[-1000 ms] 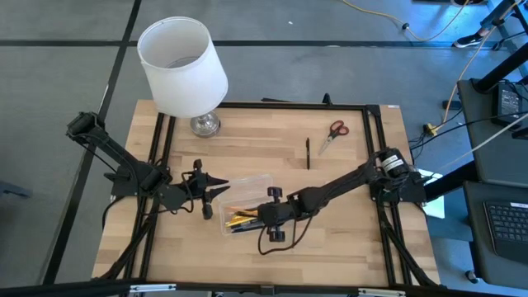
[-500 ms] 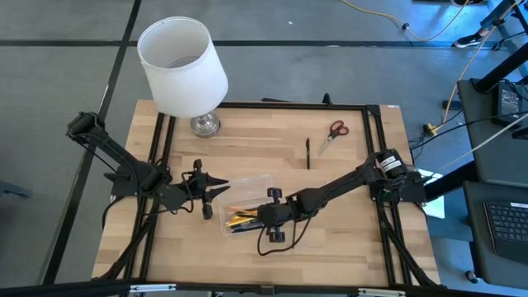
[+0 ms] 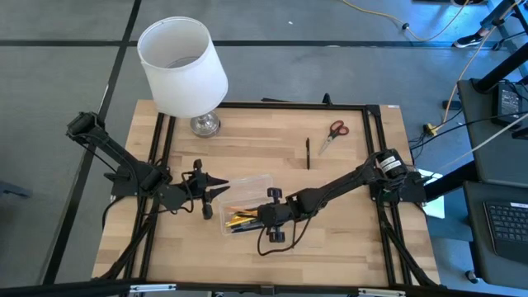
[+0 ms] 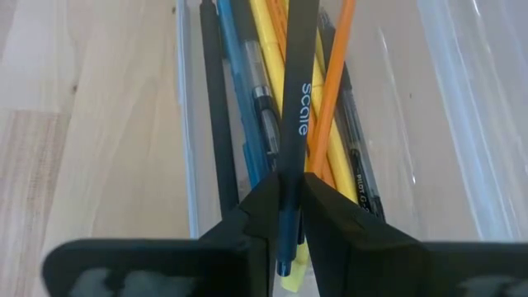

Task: Pick & place school supplies into a supply box
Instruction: Put the bottom black pen into the transparent supply box, then put the black pencil into the transparent supply box

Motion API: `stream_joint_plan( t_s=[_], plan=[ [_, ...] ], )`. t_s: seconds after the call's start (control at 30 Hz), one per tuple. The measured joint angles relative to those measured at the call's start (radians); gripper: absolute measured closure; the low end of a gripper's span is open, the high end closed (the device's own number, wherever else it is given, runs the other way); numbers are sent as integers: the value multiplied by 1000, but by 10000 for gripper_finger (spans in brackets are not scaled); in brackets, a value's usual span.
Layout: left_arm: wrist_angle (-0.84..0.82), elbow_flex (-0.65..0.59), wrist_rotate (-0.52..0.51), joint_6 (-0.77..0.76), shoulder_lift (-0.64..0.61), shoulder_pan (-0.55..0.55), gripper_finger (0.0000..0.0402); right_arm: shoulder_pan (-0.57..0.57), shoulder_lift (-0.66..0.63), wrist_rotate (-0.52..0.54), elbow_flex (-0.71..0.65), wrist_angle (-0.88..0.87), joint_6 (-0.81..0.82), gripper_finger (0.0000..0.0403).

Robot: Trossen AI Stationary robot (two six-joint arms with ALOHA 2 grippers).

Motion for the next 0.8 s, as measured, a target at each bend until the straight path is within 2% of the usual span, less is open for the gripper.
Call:
stream_joint_plan(
  t_s=[0.23,0.5,0.8],
  plan=[
    [0,0,0,0,0,0,329,0,0,-1,0,-1,-2,345],
    [0,0,0,0,0,0,329,0,0,-1,0,-10,20,307],
    [0,0,0,0,0,0,329,1,-87,0,19,-250,78,302]
  ],
)
